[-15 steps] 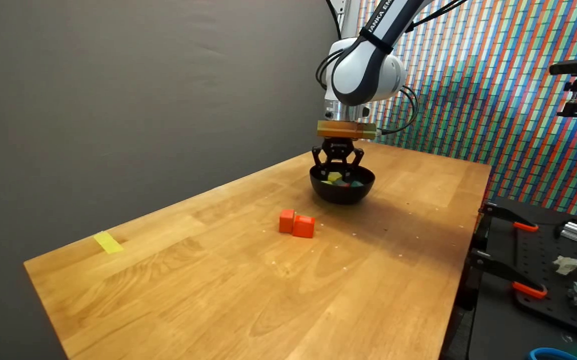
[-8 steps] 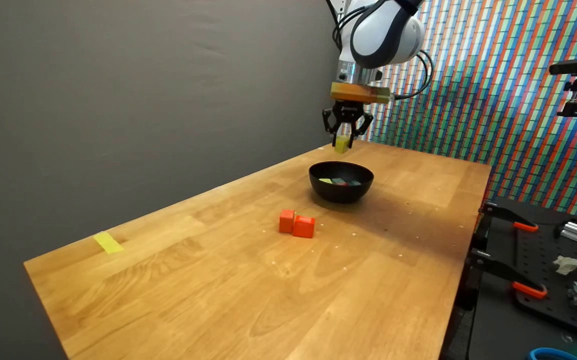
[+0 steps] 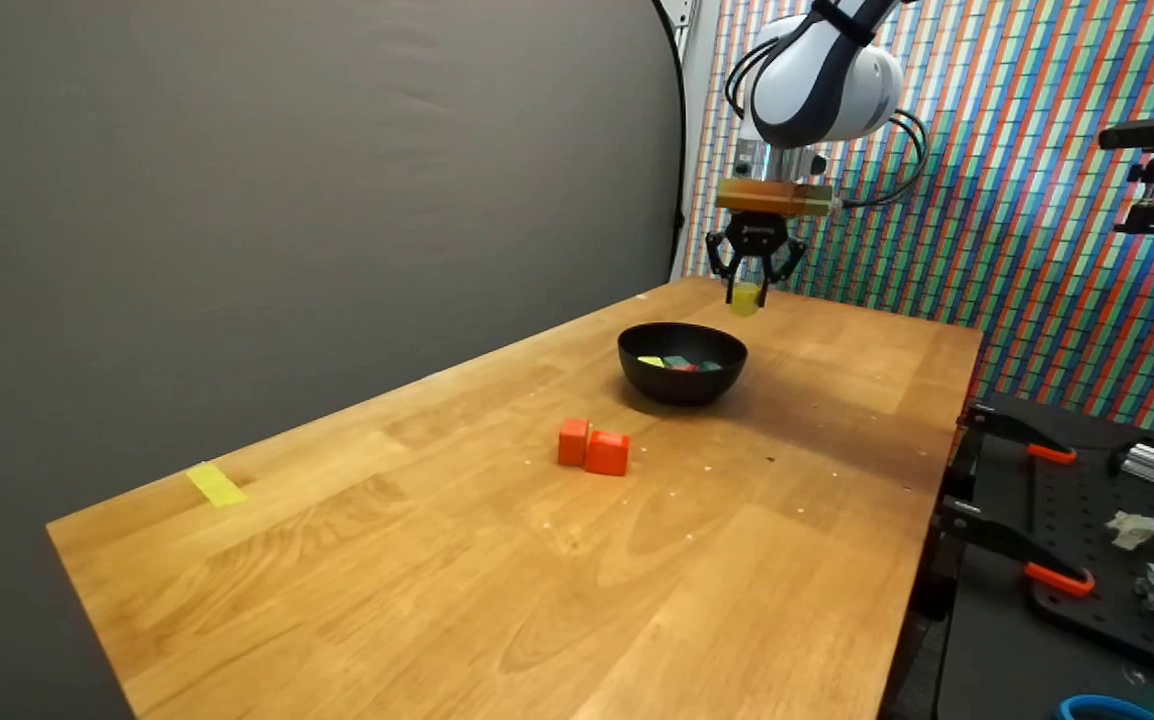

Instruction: Remove the cubes from the bowl

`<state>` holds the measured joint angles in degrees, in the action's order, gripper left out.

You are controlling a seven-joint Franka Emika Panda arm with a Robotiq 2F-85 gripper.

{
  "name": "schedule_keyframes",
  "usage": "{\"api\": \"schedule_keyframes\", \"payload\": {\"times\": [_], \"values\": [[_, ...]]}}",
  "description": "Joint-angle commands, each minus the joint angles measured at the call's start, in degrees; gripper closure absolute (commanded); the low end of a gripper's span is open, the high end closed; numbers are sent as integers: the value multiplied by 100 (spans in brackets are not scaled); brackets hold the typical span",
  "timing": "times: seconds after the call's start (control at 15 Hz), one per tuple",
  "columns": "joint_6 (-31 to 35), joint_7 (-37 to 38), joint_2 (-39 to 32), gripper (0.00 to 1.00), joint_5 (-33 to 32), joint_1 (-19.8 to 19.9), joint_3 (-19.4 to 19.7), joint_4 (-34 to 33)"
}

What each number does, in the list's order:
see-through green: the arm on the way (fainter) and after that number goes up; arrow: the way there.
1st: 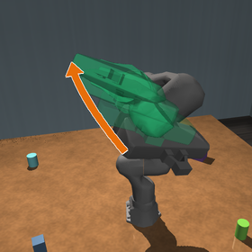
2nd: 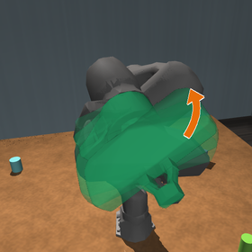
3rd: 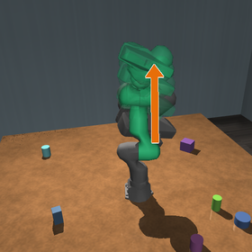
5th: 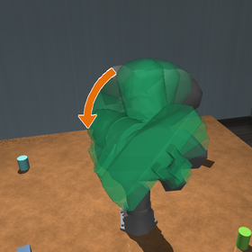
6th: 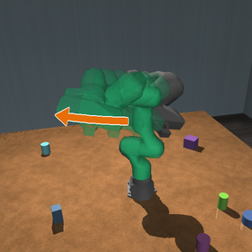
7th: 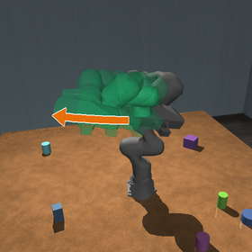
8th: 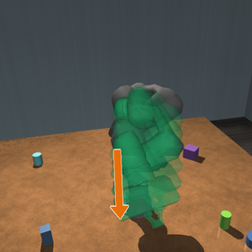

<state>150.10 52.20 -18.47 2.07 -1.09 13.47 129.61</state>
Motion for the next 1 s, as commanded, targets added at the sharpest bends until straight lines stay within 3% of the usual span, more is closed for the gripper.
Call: {"api": "schedule_keyframes", "payload": {"times": [0.0,0.27,0.33,0.4,0.67,0.93], "values": [[-23,-109,-483,79,491,209,-296,-105],[-44,-97,-855,79,723,223,-334,-210],[-45,-101,-893,42,765,229,-329,-217],[-45,-76,-917,29,781,216,-306,-225],[73,-84,-580,1,723,139,-258,-112],[446,-250,485,0,704,57,-342,223]]}}
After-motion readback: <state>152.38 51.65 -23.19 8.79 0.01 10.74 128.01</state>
